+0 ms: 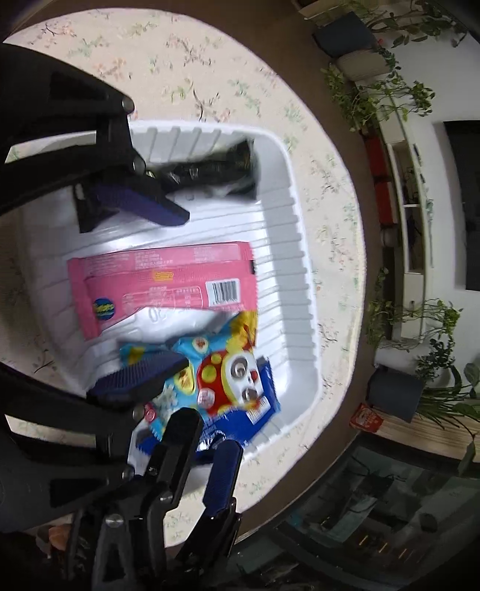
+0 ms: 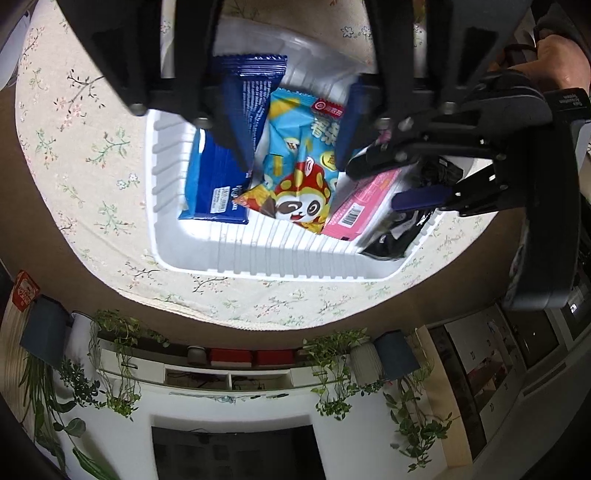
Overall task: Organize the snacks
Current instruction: 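Carry the pink bar and panda bag into the tray and release both, then grasp the pale pink packet with the right tool while the left tool grasps the white pouch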
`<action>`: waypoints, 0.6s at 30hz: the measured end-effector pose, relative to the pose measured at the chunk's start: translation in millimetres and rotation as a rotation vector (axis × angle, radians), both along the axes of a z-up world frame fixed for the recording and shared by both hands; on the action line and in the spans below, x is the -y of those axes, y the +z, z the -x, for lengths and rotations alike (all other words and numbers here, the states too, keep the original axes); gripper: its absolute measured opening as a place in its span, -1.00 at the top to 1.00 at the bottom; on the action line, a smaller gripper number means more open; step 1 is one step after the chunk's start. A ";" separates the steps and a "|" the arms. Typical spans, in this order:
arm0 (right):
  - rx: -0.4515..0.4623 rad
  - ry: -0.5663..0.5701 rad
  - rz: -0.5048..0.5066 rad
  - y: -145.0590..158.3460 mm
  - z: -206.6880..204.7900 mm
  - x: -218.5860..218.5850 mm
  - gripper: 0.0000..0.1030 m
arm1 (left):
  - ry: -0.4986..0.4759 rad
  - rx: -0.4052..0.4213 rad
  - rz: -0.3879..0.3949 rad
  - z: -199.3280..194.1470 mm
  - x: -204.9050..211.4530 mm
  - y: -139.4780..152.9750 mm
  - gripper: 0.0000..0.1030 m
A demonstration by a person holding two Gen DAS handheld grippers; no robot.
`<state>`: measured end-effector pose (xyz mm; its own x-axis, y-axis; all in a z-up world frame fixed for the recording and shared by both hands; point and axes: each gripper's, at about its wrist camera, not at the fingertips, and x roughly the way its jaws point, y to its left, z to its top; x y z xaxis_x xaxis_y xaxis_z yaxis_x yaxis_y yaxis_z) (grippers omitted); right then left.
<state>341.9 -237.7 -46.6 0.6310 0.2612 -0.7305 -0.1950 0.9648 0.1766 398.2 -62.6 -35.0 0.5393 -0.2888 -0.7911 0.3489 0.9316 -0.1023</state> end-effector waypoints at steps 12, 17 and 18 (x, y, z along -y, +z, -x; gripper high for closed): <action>0.194 0.054 -0.068 72.5 105.4 49.3 -0.91 | 0.081 0.236 -0.033 130.8 -56.6 62.1 -0.99; 0.234 0.150 -0.023 78.4 165.1 35.5 -0.91 | 0.134 0.073 0.074 183.7 -77.8 45.3 -0.99; 0.218 0.175 -0.015 76.4 168.1 29.4 -0.89 | 0.130 0.047 0.058 191.7 -75.1 40.2 -0.99</action>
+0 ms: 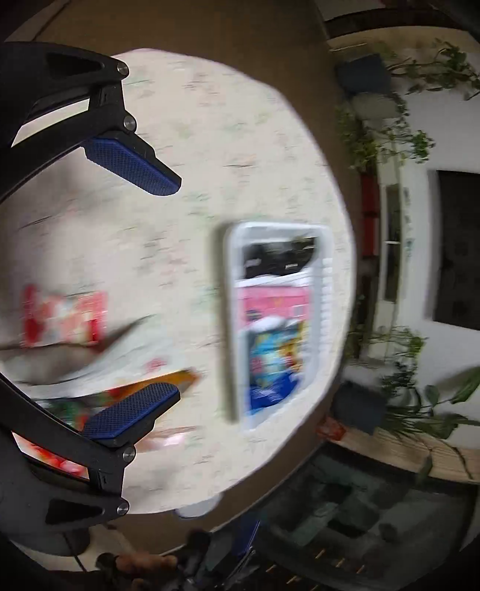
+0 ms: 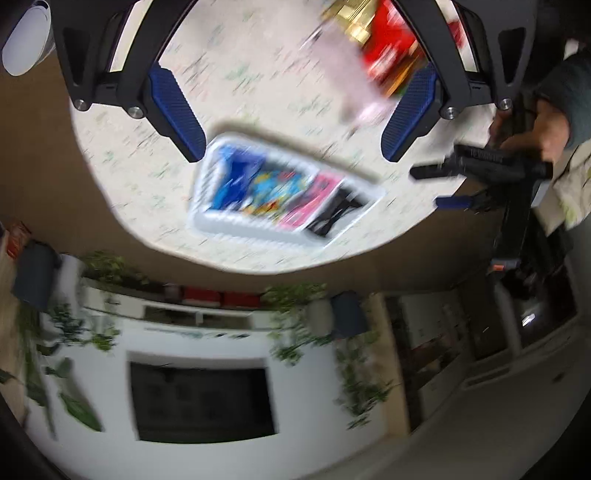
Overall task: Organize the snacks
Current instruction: 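Grasp the pale pink packet with the right tool while the left tool grasps the white pouch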
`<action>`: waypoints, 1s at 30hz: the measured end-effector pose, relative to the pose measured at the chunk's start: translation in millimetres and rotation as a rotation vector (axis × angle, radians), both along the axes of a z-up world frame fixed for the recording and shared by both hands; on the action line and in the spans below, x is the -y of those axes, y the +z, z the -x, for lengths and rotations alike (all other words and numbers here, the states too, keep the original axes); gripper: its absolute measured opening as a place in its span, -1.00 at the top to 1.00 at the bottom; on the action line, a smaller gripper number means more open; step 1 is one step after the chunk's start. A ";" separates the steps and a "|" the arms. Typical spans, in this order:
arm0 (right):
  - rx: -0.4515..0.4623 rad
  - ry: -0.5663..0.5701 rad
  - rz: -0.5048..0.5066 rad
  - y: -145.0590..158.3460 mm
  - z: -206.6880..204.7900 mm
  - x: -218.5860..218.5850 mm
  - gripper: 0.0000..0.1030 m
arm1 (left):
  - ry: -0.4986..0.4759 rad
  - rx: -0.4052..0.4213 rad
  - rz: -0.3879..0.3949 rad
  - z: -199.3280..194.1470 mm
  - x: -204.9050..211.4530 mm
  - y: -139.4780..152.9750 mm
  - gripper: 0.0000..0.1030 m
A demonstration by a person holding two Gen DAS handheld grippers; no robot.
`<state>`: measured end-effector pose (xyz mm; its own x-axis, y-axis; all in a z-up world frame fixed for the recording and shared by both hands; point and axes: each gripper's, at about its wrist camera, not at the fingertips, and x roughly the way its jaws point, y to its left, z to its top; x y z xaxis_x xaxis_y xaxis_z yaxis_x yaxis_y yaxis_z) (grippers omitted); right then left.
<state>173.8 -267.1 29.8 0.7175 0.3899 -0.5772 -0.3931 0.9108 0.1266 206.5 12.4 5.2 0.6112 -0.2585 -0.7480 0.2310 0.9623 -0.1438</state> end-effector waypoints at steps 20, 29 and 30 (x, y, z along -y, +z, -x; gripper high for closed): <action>-0.201 0.178 0.213 -80.4 -4.8 -56.9 -0.14 | -0.084 -0.140 -0.086 20.9 28.1 -38.6 -0.93; -0.224 0.231 0.215 -89.6 -10.2 -63.6 -0.02 | -0.153 -0.199 -0.104 7.3 46.0 -41.8 -0.93; -0.226 0.233 0.211 -90.3 -10.4 -62.5 0.05 | -0.163 -0.211 -0.100 6.1 48.4 -42.8 -0.93</action>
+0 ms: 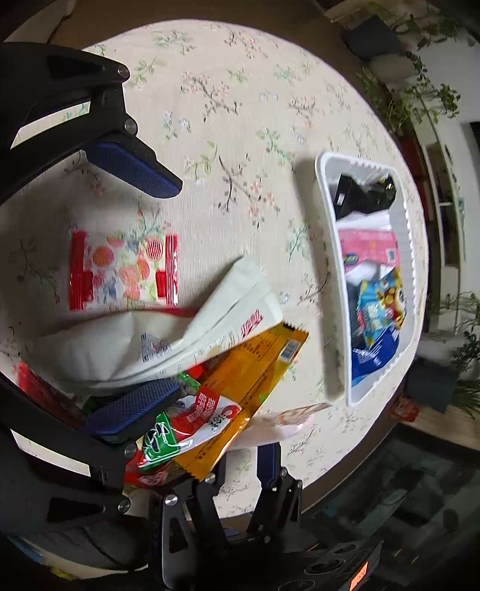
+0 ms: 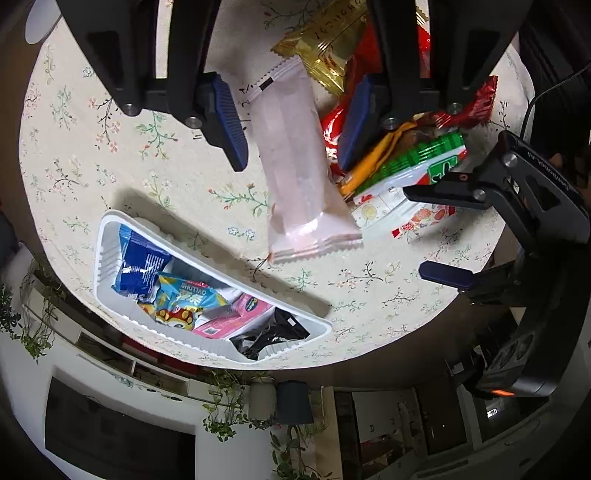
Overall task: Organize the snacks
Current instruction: 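Grasp the pale pink packet with the right tool while the left tool grasps the white pouch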
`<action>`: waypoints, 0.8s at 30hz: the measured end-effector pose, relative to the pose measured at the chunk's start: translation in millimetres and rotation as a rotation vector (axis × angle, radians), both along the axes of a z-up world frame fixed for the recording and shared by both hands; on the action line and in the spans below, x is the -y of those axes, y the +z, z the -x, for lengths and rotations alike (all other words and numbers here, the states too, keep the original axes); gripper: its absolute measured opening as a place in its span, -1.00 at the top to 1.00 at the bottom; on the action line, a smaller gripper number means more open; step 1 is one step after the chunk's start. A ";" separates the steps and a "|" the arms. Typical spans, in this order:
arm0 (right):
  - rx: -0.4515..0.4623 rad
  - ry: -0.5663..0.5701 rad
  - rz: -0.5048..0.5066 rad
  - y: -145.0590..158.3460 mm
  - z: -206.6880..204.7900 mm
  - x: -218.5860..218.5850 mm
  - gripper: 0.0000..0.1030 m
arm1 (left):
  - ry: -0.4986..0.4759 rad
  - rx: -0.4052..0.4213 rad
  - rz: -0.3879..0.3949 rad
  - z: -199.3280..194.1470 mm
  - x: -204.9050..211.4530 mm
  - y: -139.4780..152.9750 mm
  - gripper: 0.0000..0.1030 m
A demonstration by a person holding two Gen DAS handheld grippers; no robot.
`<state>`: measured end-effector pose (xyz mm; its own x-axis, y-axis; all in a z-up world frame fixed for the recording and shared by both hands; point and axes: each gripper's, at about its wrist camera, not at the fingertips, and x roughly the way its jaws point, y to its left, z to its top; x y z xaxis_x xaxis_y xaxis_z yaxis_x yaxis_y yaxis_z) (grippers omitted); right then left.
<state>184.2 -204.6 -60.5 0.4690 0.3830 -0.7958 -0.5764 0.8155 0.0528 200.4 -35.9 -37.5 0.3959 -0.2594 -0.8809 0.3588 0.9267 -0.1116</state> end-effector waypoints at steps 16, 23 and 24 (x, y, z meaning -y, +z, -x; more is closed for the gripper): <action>-0.028 0.009 -0.055 -1.3 2.4 14.9 0.55 | -0.060 -0.051 -0.022 -12.9 22.4 -21.2 0.46; -0.031 0.005 -0.072 -2.6 5.3 15.7 0.65 | -0.074 -0.033 -0.006 -7.3 19.5 -19.0 0.61; -0.032 0.005 -0.075 -2.5 5.2 15.1 0.66 | -0.074 -0.029 -0.001 -6.5 18.2 -17.9 0.61</action>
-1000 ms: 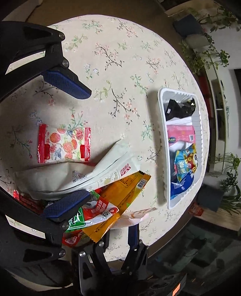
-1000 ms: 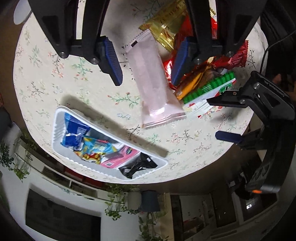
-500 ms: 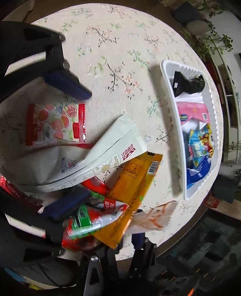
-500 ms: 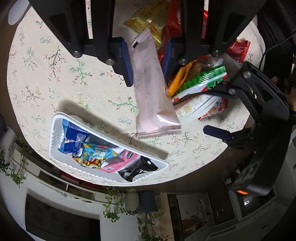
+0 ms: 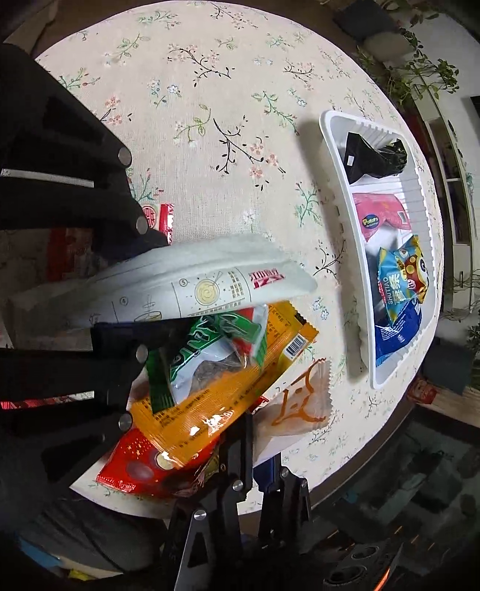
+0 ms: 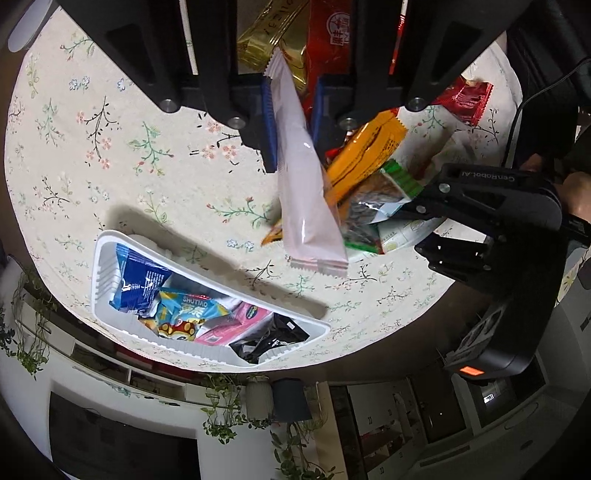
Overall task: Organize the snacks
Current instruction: 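Grasp the pale pink packet with the right tool while the left tool grasps the white pouch, then carry the pale pink packet and white pouch into the white tray and release both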
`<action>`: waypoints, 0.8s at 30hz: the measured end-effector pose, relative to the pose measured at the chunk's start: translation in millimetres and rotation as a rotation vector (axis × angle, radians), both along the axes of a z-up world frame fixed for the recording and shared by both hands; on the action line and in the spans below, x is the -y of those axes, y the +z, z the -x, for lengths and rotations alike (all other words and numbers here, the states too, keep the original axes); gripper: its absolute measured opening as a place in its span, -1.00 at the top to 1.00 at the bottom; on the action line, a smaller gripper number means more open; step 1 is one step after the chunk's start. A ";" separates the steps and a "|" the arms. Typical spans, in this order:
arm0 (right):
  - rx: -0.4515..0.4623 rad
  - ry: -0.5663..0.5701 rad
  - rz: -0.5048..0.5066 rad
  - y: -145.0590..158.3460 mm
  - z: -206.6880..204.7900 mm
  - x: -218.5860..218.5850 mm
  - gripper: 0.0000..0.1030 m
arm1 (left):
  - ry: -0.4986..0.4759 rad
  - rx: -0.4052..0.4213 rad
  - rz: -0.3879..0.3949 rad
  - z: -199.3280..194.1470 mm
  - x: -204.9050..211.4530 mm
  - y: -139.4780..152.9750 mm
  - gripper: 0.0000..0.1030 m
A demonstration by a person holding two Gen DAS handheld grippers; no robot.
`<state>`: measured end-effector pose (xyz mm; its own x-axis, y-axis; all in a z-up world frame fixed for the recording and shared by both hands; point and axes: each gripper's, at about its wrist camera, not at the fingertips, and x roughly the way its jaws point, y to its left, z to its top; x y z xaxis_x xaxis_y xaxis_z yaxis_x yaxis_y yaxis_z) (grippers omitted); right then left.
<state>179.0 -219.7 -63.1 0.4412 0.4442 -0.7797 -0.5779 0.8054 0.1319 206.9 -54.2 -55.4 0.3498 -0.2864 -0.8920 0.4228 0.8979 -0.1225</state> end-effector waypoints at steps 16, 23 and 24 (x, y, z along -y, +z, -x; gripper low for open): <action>0.062 -0.082 -0.069 23.2 13.6 11.2 0.70 | 0.031 0.054 0.125 25.7 -27.1 26.9 0.64; 0.076 -0.139 -0.117 35.2 19.7 19.1 0.70 | 0.057 0.076 0.198 32.1 -44.0 46.2 0.64; 0.076 -0.146 -0.125 36.6 20.3 20.8 0.70 | 0.062 0.081 0.211 32.6 -48.1 50.4 0.64</action>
<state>158.7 -240.5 -26.5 0.5639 0.4619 -0.6846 -0.4679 0.8618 0.1960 174.3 -6.0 -5.0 0.4403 -0.4394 -0.7830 0.3834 0.8806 -0.2785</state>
